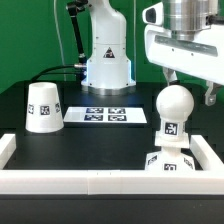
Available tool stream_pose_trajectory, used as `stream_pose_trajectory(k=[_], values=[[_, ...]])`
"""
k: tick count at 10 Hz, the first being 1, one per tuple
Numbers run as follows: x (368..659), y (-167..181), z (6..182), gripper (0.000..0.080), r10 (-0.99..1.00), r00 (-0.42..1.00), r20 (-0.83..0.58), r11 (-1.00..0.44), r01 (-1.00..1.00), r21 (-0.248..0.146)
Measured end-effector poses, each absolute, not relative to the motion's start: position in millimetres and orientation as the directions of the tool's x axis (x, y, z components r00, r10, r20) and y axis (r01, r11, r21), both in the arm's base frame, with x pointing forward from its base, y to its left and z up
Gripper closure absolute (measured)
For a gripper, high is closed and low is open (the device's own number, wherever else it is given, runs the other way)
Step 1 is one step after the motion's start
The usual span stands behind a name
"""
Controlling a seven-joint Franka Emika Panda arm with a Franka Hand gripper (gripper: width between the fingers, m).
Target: Assemble lamp
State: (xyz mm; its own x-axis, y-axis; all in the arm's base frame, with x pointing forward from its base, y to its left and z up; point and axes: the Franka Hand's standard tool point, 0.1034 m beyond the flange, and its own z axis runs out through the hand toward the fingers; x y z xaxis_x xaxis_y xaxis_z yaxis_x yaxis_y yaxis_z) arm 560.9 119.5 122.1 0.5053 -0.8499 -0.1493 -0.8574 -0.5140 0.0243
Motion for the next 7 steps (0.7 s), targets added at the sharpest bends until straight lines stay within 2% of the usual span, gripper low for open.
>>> stream_pose_trajectory(k=[4, 7], values=[[514, 102, 120.0, 0.0101, -0.662, 0.732, -0.161, -0.744, -0.667, 0.031], [483, 49, 118.9, 0.0101, -0.536, 0.833, -0.136, -0.841, -0.541, 0.002]])
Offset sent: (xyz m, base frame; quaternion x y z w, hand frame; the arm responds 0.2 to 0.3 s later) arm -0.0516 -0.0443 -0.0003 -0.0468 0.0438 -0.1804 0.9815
